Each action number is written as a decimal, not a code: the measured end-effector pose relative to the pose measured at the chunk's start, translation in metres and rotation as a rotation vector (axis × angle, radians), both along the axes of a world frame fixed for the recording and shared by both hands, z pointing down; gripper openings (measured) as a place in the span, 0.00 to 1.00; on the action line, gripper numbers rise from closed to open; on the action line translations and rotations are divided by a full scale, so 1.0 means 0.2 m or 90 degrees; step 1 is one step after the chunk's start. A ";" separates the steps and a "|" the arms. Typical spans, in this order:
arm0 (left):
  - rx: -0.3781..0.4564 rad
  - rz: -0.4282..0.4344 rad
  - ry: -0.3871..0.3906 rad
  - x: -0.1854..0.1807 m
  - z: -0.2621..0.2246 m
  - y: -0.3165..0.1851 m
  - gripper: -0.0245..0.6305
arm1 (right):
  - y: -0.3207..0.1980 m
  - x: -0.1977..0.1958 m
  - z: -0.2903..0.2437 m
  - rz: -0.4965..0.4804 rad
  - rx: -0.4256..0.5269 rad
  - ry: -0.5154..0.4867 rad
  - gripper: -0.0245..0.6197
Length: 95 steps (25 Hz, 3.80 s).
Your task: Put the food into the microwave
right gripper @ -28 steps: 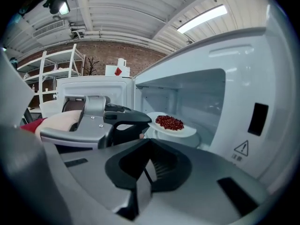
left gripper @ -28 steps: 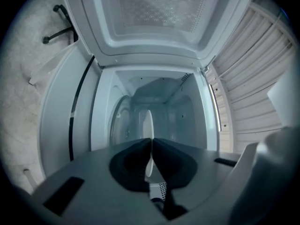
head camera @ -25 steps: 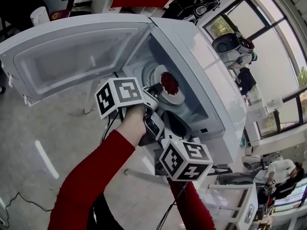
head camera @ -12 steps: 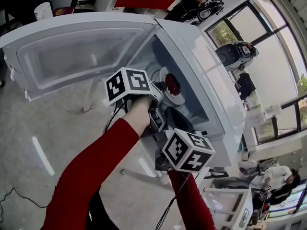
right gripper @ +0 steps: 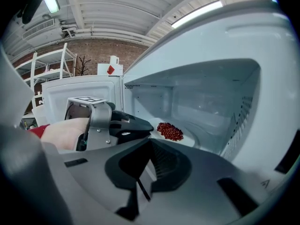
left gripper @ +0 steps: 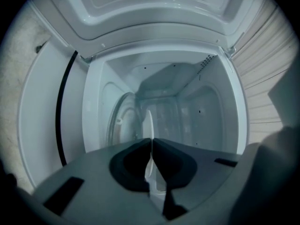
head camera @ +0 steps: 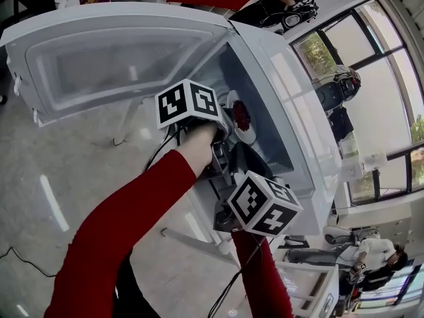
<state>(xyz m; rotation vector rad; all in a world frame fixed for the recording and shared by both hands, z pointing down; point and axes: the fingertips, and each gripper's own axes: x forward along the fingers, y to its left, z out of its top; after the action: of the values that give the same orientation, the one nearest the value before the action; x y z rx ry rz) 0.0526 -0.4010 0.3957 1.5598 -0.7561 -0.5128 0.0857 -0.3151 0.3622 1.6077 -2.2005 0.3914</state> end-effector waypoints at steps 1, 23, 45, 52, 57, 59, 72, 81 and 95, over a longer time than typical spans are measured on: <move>-0.001 0.002 0.000 0.00 0.00 0.00 0.07 | 0.00 0.00 0.00 0.001 -0.001 -0.001 0.06; 0.028 0.081 -0.188 0.01 0.04 -0.04 0.07 | -0.02 -0.02 0.03 0.019 -0.021 0.006 0.06; 0.105 0.129 -0.445 0.01 0.08 -0.04 0.14 | -0.02 0.00 0.07 0.030 -0.039 0.002 0.06; 0.129 0.141 -0.494 0.03 0.10 -0.05 0.15 | -0.03 -0.01 0.06 0.025 -0.036 0.000 0.06; 0.144 0.134 -0.525 0.03 0.09 -0.07 0.17 | -0.02 -0.02 0.08 0.022 -0.041 -0.002 0.06; 0.150 0.132 -0.541 0.02 0.09 -0.07 0.17 | -0.02 -0.02 0.09 0.020 -0.043 -0.002 0.06; 0.197 0.127 -0.627 -0.01 0.09 -0.09 0.19 | -0.01 -0.02 0.10 0.021 -0.052 -0.018 0.06; 0.207 0.087 -0.578 -0.16 0.04 -0.13 0.17 | -0.04 -0.05 0.11 0.010 -0.039 -0.020 0.06; 0.380 0.049 -0.388 -0.31 -0.34 0.31 0.05 | 0.22 -0.29 -0.14 -0.106 0.003 -0.123 0.06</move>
<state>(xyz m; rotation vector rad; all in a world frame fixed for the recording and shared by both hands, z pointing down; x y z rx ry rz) -0.0100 -0.3399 0.3269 2.3462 -1.0518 -0.2003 0.0267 -0.2709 0.3348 1.4270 -2.4590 0.5126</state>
